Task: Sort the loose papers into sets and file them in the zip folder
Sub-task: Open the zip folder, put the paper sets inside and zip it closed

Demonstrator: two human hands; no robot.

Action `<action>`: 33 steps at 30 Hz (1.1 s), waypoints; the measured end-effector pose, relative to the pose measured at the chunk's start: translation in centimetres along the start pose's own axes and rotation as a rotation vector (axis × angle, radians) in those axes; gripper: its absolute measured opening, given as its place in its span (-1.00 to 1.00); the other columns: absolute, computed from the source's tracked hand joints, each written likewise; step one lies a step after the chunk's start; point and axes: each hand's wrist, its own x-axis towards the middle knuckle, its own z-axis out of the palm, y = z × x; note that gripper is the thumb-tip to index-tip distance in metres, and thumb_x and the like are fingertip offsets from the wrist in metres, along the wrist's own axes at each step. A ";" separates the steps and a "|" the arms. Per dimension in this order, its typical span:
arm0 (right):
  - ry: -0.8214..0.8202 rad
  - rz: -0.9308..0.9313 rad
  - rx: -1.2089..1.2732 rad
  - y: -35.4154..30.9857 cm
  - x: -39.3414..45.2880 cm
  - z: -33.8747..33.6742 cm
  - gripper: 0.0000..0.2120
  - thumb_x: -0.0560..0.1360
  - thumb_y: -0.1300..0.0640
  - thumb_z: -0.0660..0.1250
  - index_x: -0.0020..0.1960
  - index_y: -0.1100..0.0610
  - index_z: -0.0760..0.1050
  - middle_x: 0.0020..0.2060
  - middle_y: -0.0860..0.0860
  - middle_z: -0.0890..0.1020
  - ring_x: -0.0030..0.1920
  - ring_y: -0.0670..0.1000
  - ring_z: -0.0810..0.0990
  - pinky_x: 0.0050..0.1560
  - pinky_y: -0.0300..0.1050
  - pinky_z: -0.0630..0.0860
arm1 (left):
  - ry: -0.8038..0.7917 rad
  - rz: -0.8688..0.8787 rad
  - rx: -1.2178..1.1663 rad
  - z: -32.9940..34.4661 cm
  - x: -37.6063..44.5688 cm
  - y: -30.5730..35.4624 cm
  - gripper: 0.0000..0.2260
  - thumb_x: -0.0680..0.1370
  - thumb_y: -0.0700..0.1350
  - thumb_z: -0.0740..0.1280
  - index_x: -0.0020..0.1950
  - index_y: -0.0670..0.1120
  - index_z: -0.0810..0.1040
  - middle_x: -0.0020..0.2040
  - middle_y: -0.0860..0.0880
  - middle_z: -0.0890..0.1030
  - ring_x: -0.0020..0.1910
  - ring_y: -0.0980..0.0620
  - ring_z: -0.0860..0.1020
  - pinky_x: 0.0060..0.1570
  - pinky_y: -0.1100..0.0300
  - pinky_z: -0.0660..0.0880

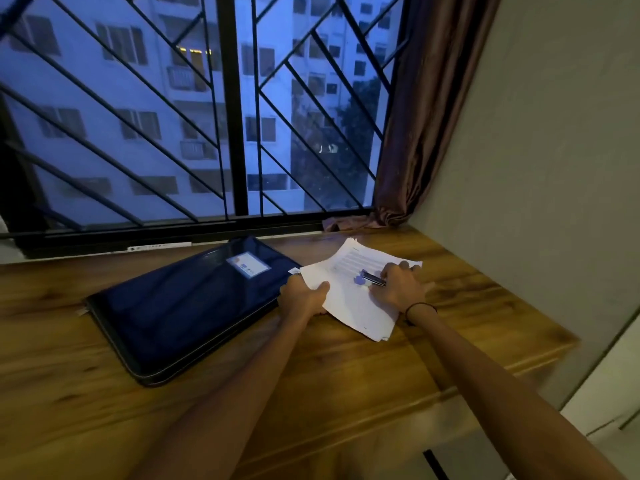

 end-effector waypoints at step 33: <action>-0.086 -0.480 0.079 -26.0 -5.0 8.5 -0.68 0.66 -0.02 0.15 0.20 0.22 0.43 0.18 0.31 0.55 0.13 0.28 0.52 0.08 0.06 0.46 | -0.071 0.245 0.829 -34.0 3.0 -16.0 -0.36 0.52 0.50 0.09 0.57 0.33 0.21 0.47 -0.05 0.26 0.51 -0.16 0.19 0.50 -0.19 0.20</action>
